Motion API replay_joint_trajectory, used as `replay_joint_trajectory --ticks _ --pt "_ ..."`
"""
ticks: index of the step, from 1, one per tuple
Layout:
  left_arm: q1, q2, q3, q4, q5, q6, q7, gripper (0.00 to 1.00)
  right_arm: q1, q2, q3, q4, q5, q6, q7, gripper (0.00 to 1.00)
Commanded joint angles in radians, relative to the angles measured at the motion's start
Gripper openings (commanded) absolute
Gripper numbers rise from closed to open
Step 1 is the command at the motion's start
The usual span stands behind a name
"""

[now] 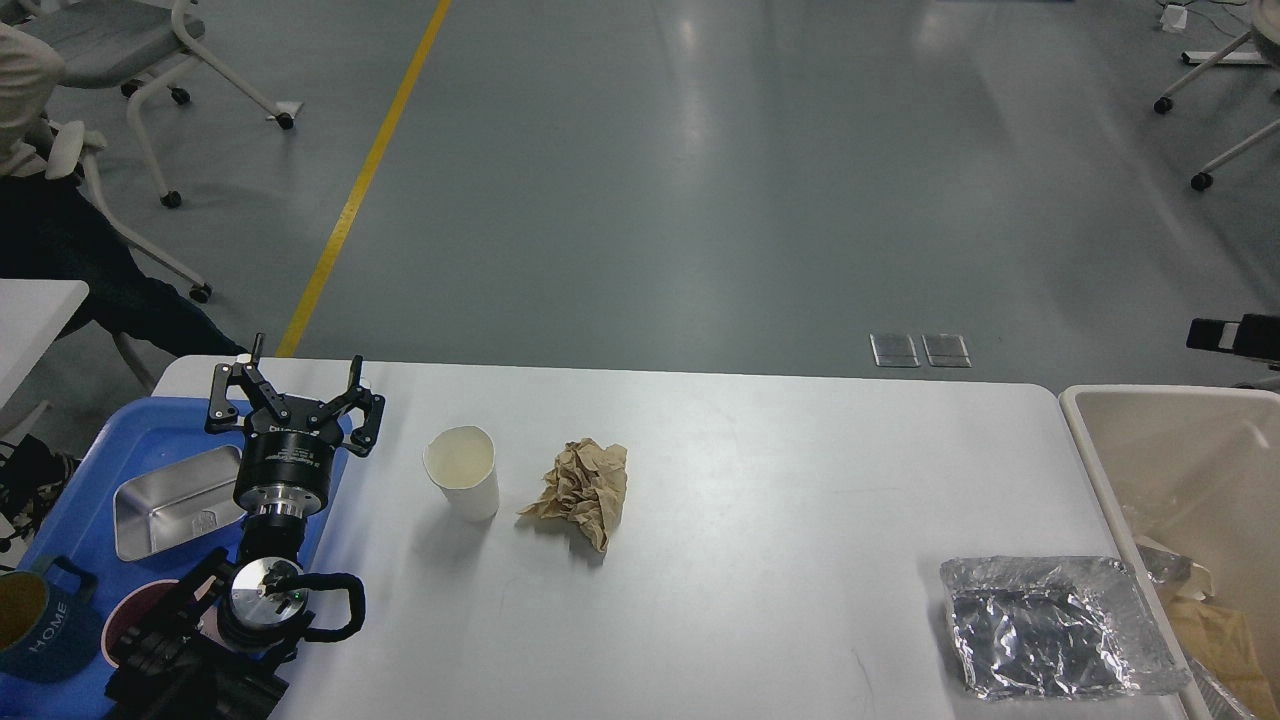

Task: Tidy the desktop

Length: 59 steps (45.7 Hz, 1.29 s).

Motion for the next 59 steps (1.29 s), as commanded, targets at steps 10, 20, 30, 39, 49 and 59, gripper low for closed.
replay_joint_trajectory --ticks 10,20,30,39,49,59 --pt "0.003 0.007 0.002 0.002 0.000 0.002 0.000 0.96 0.002 0.070 -0.003 -0.011 -0.409 -0.047 0.024 1.00" --pt "0.015 0.019 0.000 0.002 0.000 0.002 0.000 0.96 -0.006 0.091 -0.001 -0.007 -0.523 -0.164 0.061 1.00" --pt "0.020 0.029 0.000 0.002 0.000 0.002 0.000 0.96 -0.015 0.042 -0.078 -0.010 -0.520 -0.147 0.130 1.00" --pt "0.023 0.029 0.002 0.002 0.000 0.002 0.000 0.96 -0.015 0.009 -0.164 -0.022 -0.396 -0.084 0.146 1.00" --pt "0.029 0.029 0.002 0.002 0.000 0.001 -0.002 0.96 -0.016 -0.012 -0.253 -0.066 -0.391 -0.064 0.138 1.00" --pt "0.049 0.030 0.005 0.000 0.001 0.002 -0.087 0.96 -0.019 0.043 -0.319 -0.100 -0.397 -0.066 0.104 1.00"
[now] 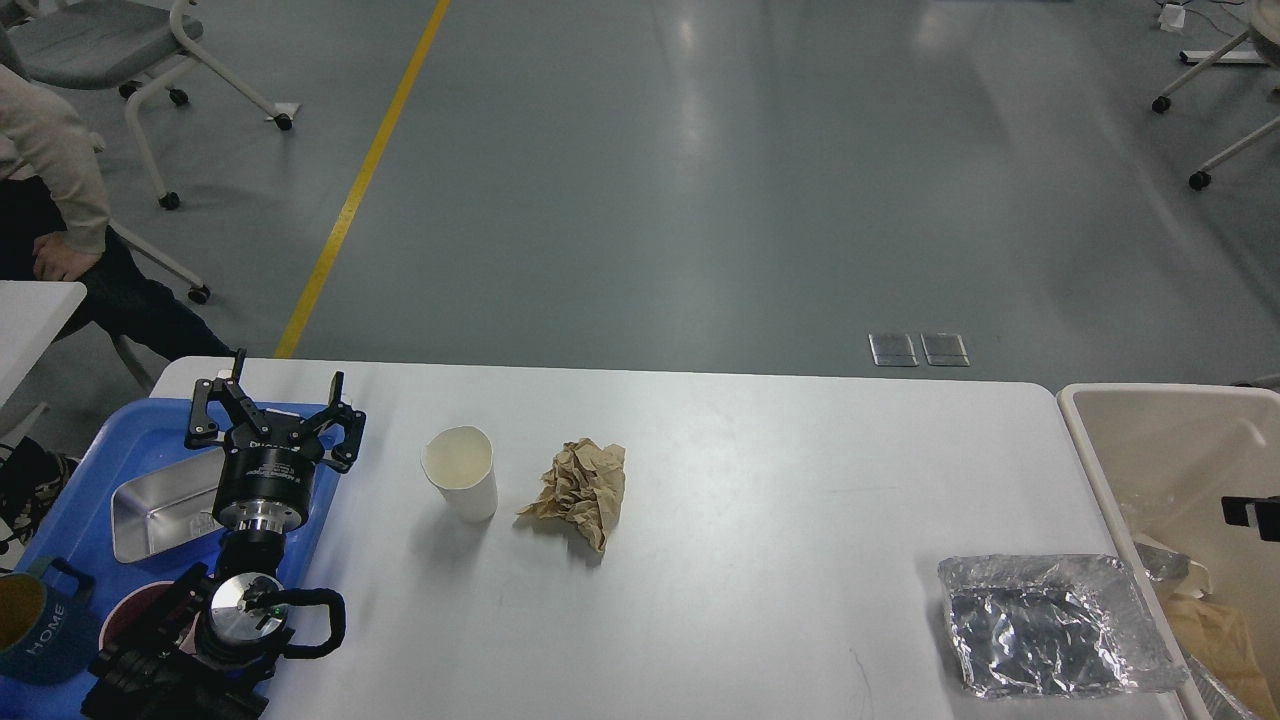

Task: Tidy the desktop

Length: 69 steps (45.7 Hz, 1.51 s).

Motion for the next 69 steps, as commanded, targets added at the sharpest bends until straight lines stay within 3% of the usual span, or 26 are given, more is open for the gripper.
replay_joint_trajectory --ticks 1,4,6,12,29,37,43,46,69 --pt "0.013 0.002 0.006 0.000 0.002 0.000 -0.098 0.96 -0.001 0.050 -0.031 -0.023 -0.007 -0.001 -0.029 1.00" --pt "0.013 0.002 0.020 -0.002 0.003 0.002 -0.167 0.96 -0.001 0.079 -0.032 -0.035 -0.008 -0.002 -0.063 1.00" --pt "0.014 0.002 0.022 -0.002 0.003 0.002 -0.187 0.96 -0.001 0.094 -0.033 -0.041 -0.011 -0.007 -0.086 1.00" --pt "0.014 0.002 0.022 -0.002 0.003 0.000 -0.178 0.96 -0.002 0.157 -0.035 -0.081 -0.054 -0.007 -0.129 1.00" --pt "0.013 0.000 0.017 -0.002 0.002 0.038 -0.181 0.96 0.002 0.274 -0.117 -0.164 -0.079 0.004 -0.112 1.00" --pt "0.013 0.000 0.022 -0.002 0.002 0.046 -0.151 0.96 0.004 0.328 -0.119 -0.191 -0.102 0.004 -0.112 1.00" --pt "0.019 0.002 0.019 -0.002 0.000 0.040 -0.065 0.96 0.031 0.381 -0.122 -0.243 -0.172 0.004 -0.112 1.00" --pt "0.025 0.002 0.016 -0.002 0.000 0.038 -0.042 0.96 0.041 0.404 -0.124 -0.262 -0.181 0.004 -0.112 1.00" --pt "0.036 0.000 0.025 -0.005 0.003 0.026 -0.025 0.96 0.103 0.561 -0.153 -0.403 -0.266 -0.004 -0.110 1.00"
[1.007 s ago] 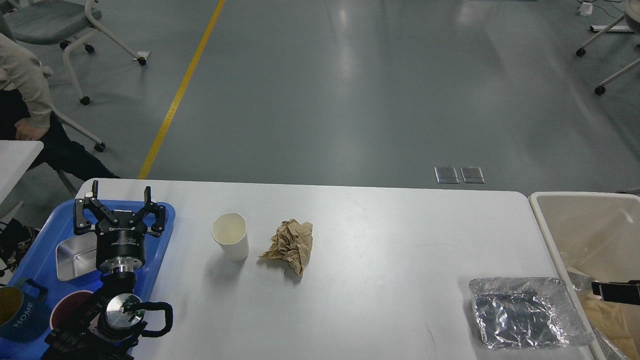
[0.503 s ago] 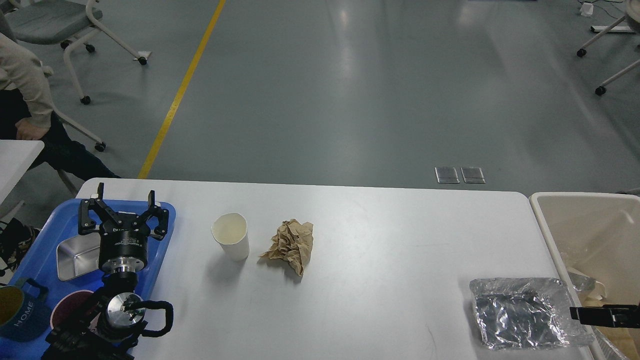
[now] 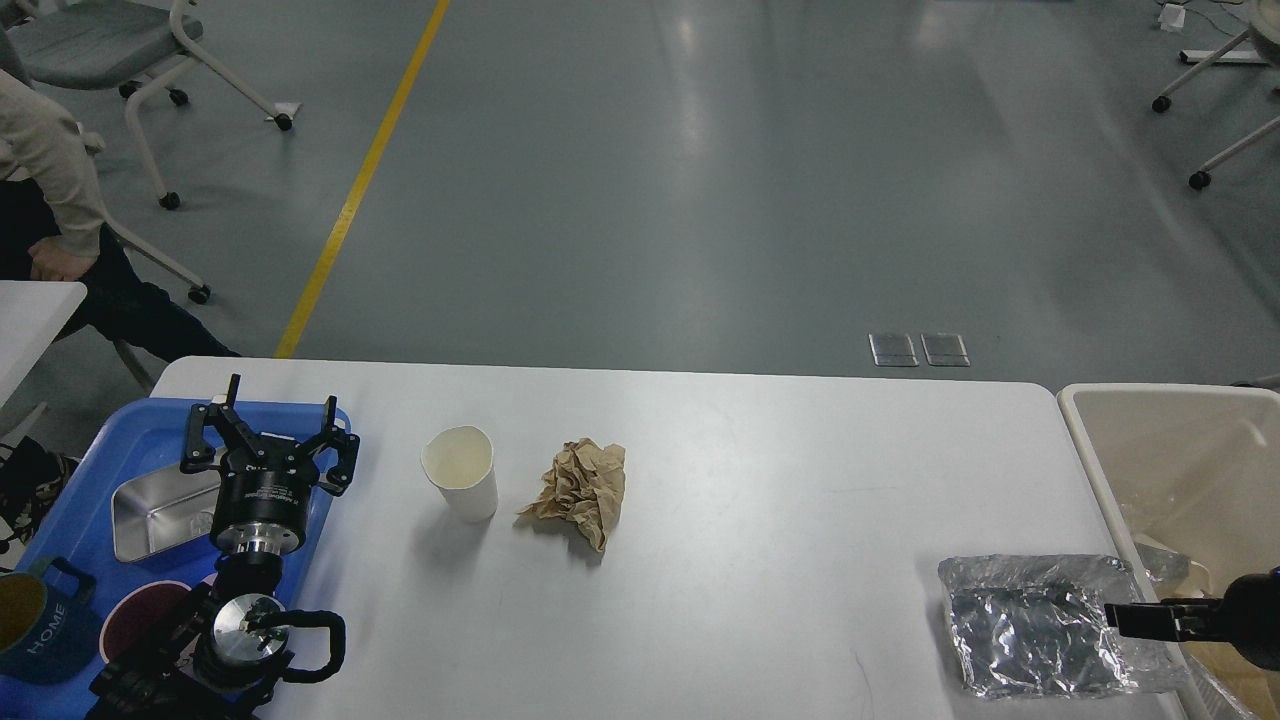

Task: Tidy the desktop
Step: 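Reach the right gripper to the foil tray's edge and grasp it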

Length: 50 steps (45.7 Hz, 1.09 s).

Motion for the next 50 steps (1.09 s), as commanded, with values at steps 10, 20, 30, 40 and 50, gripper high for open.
replay_joint_trajectory --ticks 10,20,30,40,50 --pt "0.014 0.001 0.000 -0.005 0.001 -0.003 0.001 0.96 0.077 0.058 -0.101 -0.081 -0.001 -0.021 0.000 1.00" --pt "0.015 0.003 0.000 -0.006 0.001 -0.007 0.001 0.96 0.092 0.089 -0.124 -0.144 -0.006 -0.053 0.000 1.00" --pt "0.015 0.003 0.000 -0.008 0.001 -0.007 0.001 0.96 0.100 0.109 -0.180 -0.196 -0.006 -0.095 0.000 1.00" --pt "0.020 0.008 0.000 -0.009 0.001 -0.007 0.001 0.96 0.100 0.120 -0.198 -0.203 -0.004 -0.115 0.000 0.82" --pt "0.022 0.008 0.000 -0.011 0.001 -0.009 0.001 0.96 0.100 0.126 -0.215 -0.220 -0.007 -0.121 0.000 0.30"
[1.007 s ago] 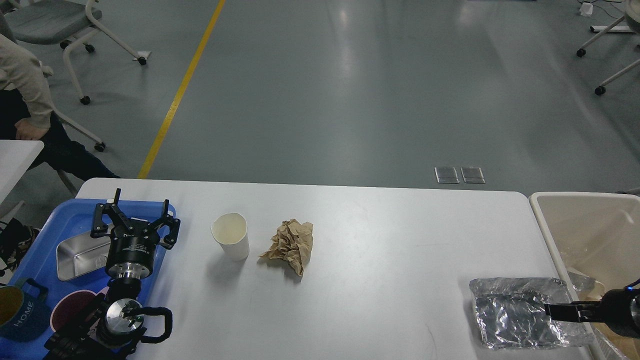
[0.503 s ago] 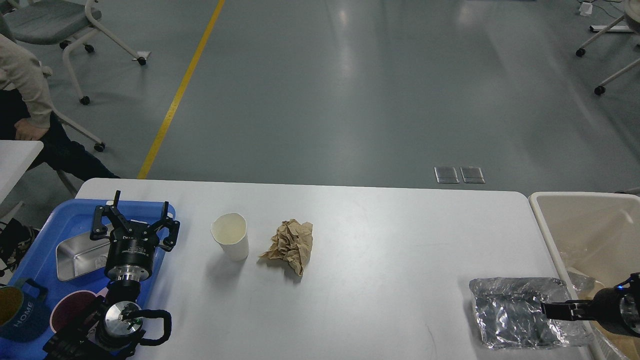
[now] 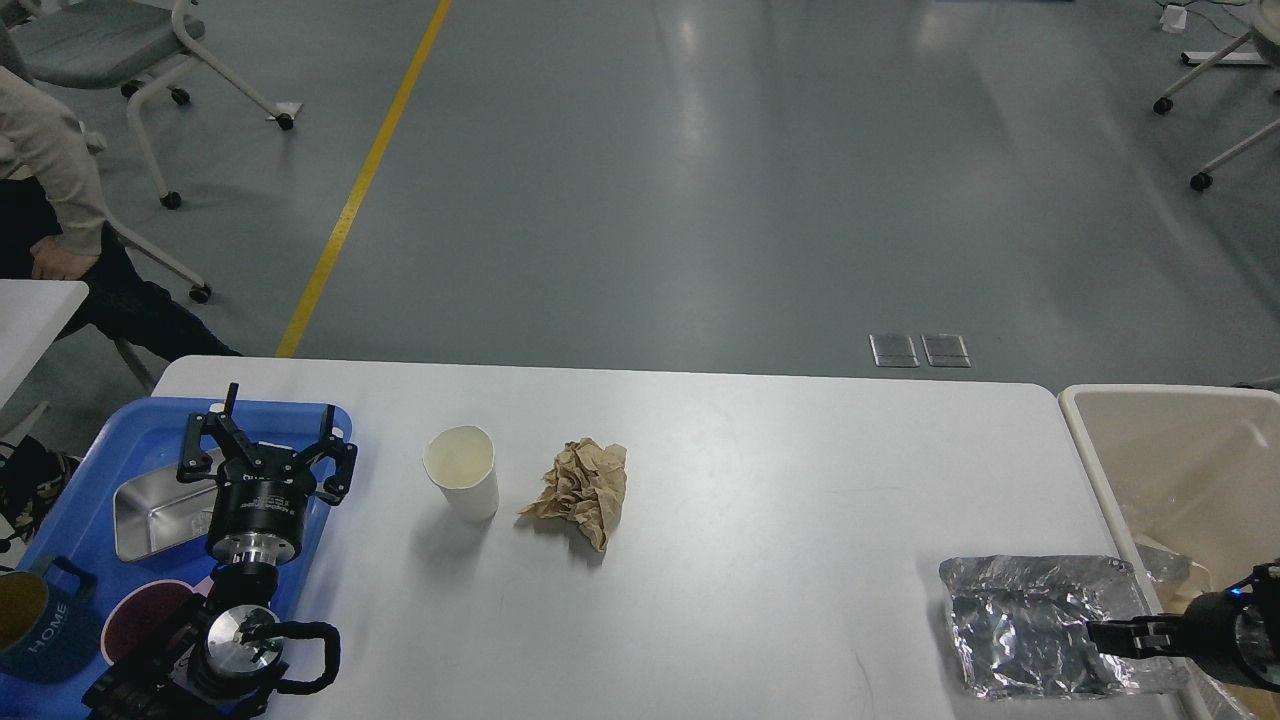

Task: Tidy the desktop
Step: 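Reach the right gripper to the foil tray's edge and grasp it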

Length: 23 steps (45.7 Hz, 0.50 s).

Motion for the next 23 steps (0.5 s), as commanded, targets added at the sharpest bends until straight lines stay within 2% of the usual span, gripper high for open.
replay_joint_trajectory --ticks 1,5,14,23 --pt "0.002 0.000 0.000 -0.001 0.000 0.000 0.000 0.96 0.000 0.007 -0.015 -0.015 0.000 -0.003 0.000 0.27" --pt "0.002 0.000 0.000 -0.001 0.000 -0.003 0.000 0.96 0.006 0.013 -0.016 -0.023 0.000 -0.005 0.002 0.16" --pt "0.002 0.000 0.000 -0.001 0.000 -0.005 0.000 0.96 0.006 0.015 -0.016 -0.023 0.002 -0.008 0.005 0.00" --pt "0.005 0.000 0.000 -0.001 0.000 -0.005 0.000 0.96 0.017 0.015 -0.018 -0.024 0.008 -0.001 0.020 0.00"
